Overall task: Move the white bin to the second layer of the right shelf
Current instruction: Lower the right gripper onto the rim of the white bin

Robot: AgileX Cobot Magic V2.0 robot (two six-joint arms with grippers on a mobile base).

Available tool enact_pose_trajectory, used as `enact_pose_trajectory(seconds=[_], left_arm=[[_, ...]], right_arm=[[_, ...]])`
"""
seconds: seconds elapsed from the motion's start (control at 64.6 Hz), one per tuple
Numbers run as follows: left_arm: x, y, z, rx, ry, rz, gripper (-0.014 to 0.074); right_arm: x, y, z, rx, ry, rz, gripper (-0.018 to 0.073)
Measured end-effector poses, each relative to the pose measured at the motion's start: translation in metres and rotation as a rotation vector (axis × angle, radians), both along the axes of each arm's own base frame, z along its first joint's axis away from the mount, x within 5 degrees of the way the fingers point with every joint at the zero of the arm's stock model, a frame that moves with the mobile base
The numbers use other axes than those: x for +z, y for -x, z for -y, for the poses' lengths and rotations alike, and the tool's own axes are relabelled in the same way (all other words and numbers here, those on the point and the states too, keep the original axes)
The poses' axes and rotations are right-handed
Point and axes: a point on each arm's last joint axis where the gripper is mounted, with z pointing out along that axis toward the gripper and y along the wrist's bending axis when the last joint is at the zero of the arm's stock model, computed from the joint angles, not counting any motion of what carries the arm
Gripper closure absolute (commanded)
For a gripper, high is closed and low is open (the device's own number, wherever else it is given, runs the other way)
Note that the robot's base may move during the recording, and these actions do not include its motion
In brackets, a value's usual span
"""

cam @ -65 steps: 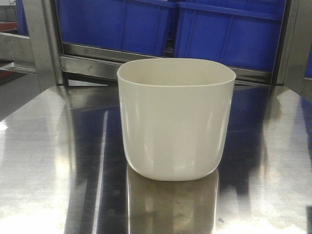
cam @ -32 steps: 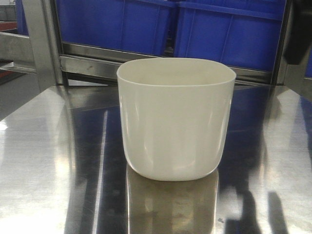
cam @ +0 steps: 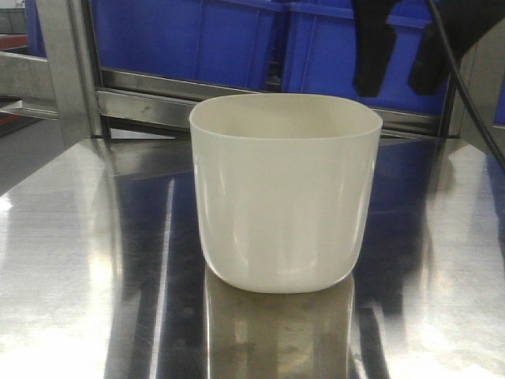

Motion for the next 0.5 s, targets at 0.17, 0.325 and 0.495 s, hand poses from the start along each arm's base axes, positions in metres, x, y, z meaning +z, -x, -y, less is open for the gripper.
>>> enact_pose_trajectory(seconds=[0.17, 0.325, 0.495], left_arm=[[0.000, 0.000, 0.000, 0.000, 0.000, 0.000, 0.0512], [0.000, 0.000, 0.000, 0.000, 0.000, 0.000, 0.0512], [0.000, 0.000, 0.000, 0.000, 0.000, 0.000, 0.0512]], right_arm=[[-0.002, -0.004, -0.004, -0.014, -0.014, 0.009, 0.0195], [-0.015, -0.012, -0.009, -0.033, -0.003, -0.015, 0.0195], [-0.031, -0.020, -0.015, -0.034, 0.021, -0.048, 0.0195]])
